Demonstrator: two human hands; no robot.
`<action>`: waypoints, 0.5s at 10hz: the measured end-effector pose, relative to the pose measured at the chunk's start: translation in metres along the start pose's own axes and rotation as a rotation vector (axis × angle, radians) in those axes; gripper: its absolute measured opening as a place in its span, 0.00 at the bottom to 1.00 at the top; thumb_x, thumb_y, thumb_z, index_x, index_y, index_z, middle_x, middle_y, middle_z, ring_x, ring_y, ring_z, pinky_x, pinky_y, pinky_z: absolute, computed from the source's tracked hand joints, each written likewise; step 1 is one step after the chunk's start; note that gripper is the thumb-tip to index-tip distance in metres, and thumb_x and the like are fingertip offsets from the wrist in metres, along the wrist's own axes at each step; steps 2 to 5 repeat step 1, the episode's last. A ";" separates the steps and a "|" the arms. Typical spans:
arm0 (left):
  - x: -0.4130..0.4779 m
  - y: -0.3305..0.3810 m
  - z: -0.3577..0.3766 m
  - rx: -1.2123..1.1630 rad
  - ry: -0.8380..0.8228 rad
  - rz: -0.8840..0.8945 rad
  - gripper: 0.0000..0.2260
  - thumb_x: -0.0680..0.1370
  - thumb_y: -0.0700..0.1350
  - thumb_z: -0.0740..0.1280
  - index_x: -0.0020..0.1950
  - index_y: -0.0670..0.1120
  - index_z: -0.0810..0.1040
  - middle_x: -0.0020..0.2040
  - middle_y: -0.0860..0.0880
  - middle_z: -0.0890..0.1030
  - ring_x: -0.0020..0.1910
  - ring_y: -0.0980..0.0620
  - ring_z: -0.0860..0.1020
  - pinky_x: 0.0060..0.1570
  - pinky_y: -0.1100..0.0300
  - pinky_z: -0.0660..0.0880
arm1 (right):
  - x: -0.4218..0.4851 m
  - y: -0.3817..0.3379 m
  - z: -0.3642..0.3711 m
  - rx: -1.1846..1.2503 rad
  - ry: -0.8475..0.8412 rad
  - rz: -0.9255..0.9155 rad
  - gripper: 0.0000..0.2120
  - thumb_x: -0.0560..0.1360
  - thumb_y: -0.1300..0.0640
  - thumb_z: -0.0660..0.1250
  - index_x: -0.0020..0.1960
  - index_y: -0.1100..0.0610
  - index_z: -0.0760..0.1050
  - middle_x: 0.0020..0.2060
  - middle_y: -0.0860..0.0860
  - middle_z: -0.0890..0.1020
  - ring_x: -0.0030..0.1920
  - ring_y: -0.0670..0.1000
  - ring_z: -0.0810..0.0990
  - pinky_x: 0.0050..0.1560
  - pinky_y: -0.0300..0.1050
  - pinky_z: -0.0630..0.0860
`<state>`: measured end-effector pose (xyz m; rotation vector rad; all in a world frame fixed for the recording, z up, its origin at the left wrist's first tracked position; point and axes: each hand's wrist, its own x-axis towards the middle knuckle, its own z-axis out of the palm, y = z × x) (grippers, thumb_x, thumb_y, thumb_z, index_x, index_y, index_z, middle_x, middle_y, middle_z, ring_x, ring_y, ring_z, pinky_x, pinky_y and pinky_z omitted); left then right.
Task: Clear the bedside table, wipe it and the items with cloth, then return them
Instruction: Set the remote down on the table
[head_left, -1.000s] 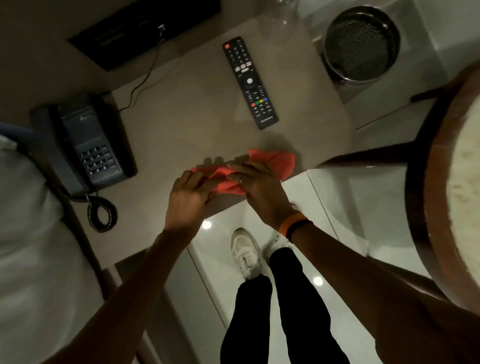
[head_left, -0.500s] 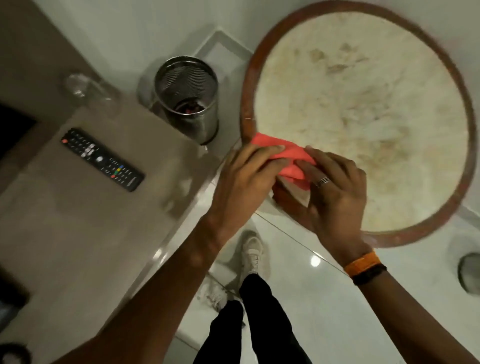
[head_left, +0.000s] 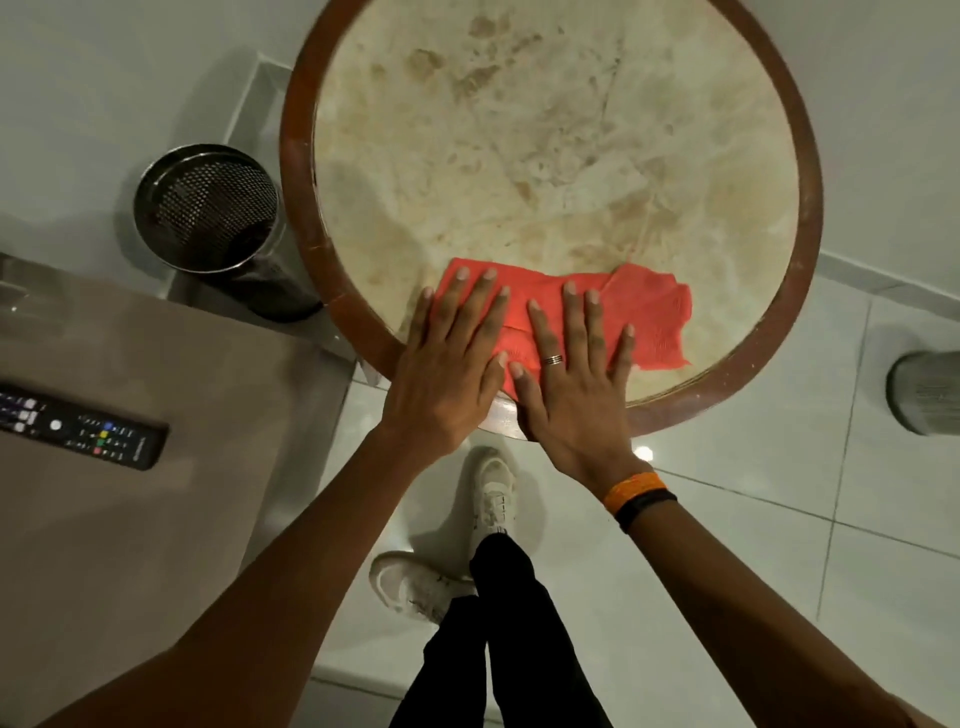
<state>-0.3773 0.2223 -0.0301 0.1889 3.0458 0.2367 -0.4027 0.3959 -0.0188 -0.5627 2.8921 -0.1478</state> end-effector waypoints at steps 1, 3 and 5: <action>0.005 0.001 -0.015 -0.002 0.028 -0.025 0.28 0.85 0.55 0.48 0.83 0.45 0.52 0.84 0.44 0.52 0.83 0.42 0.46 0.80 0.41 0.48 | 0.008 -0.003 -0.015 0.073 0.042 -0.012 0.31 0.83 0.37 0.44 0.83 0.47 0.46 0.83 0.53 0.45 0.83 0.55 0.41 0.79 0.70 0.46; 0.005 0.001 -0.015 -0.002 0.028 -0.025 0.28 0.85 0.55 0.48 0.83 0.45 0.52 0.84 0.44 0.52 0.83 0.42 0.46 0.80 0.41 0.48 | 0.008 -0.003 -0.015 0.073 0.042 -0.012 0.31 0.83 0.37 0.44 0.83 0.47 0.46 0.83 0.53 0.45 0.83 0.55 0.41 0.79 0.70 0.46; 0.005 0.001 -0.015 -0.002 0.028 -0.025 0.28 0.85 0.55 0.48 0.83 0.45 0.52 0.84 0.44 0.52 0.83 0.42 0.46 0.80 0.41 0.48 | 0.008 -0.003 -0.015 0.073 0.042 -0.012 0.31 0.83 0.37 0.44 0.83 0.47 0.46 0.83 0.53 0.45 0.83 0.55 0.41 0.79 0.70 0.46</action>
